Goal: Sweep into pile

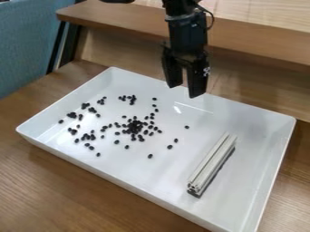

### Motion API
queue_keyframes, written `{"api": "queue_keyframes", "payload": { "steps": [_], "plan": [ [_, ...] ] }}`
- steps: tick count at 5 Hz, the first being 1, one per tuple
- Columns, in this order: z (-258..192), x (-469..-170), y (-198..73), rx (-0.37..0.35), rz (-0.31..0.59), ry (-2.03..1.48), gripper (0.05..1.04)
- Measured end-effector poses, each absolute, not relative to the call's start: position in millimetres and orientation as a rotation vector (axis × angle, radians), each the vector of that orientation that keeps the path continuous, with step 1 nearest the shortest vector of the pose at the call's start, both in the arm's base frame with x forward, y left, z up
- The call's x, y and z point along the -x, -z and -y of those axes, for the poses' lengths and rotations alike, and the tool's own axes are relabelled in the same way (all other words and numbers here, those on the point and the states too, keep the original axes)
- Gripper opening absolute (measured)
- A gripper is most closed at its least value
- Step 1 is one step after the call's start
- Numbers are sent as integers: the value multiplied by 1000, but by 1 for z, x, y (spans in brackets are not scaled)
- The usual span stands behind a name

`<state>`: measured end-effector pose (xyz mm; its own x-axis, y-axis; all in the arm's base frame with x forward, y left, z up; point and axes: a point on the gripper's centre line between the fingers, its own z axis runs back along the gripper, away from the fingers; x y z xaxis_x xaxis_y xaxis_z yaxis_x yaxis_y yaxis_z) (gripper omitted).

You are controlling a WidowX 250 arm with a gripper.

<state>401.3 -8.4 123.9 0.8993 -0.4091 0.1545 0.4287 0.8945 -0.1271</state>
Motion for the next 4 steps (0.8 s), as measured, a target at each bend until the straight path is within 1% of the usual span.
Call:
{"api": "queue_keyframes", "payload": {
  "steps": [1,2,3,4],
  "plan": [
    [9,-400,-105,176,79,422,999],
    [34,-401,-94,202,91,402,999],
    [62,-399,-89,197,86,429,999],
    [65,-391,-76,182,50,368,999]
  ]
}}
